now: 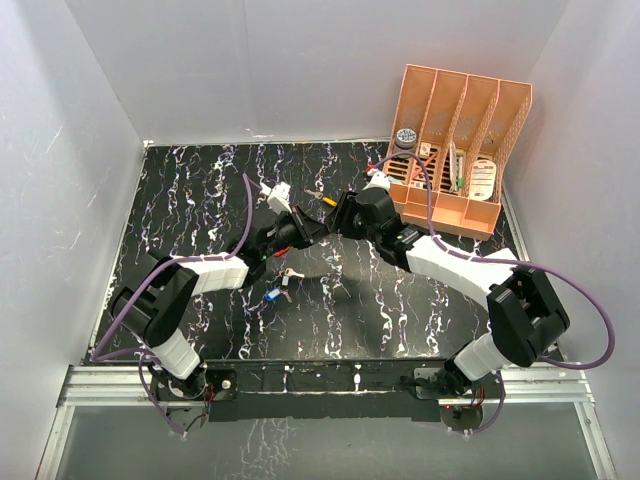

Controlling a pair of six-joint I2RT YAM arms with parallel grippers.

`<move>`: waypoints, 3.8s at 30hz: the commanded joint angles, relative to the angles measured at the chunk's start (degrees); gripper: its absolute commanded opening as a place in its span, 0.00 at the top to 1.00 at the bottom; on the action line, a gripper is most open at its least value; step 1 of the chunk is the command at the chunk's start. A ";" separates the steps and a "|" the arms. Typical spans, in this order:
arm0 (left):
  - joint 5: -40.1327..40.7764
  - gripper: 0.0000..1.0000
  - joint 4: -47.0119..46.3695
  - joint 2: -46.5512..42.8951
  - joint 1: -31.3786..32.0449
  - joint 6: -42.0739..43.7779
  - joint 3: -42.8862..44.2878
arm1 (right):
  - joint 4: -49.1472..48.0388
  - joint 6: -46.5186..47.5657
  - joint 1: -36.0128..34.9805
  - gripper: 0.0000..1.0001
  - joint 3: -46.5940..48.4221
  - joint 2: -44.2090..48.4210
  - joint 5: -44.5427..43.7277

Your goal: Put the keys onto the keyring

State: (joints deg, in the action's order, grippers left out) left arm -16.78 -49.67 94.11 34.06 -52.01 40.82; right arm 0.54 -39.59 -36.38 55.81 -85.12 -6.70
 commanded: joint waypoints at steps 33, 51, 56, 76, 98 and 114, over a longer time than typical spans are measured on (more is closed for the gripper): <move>2.18 0.72 3.60 -3.71 1.88 4.76 3.44 | -0.33 -1.65 -0.27 0.99 2.38 1.10 -3.93; 16.26 0.33 25.44 -16.61 1.07 10.41 3.09 | 0.37 3.25 0.14 1.00 1.41 1.61 -8.57; 19.26 0.30 36.30 -16.36 -0.35 14.19 6.65 | 1.97 6.81 0.17 1.00 1.71 0.33 -10.45; 23.85 0.40 46.42 -4.00 -2.55 19.15 9.76 | 4.12 12.08 0.17 1.00 2.10 -0.57 -10.51; 18.51 0.50 37.09 3.23 -7.21 18.03 8.94 | 4.08 12.50 0.09 1.00 3.27 -2.98 -8.69; 18.62 0.57 33.92 3.93 -7.78 18.38 8.80 | 3.68 12.35 0.13 1.00 3.62 -4.21 -8.01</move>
State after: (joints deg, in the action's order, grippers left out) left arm 1.96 -14.68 98.74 26.68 -34.24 48.45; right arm 6.42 -27.88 -36.32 56.51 -88.92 -14.87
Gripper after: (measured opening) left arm 0.441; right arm 0.065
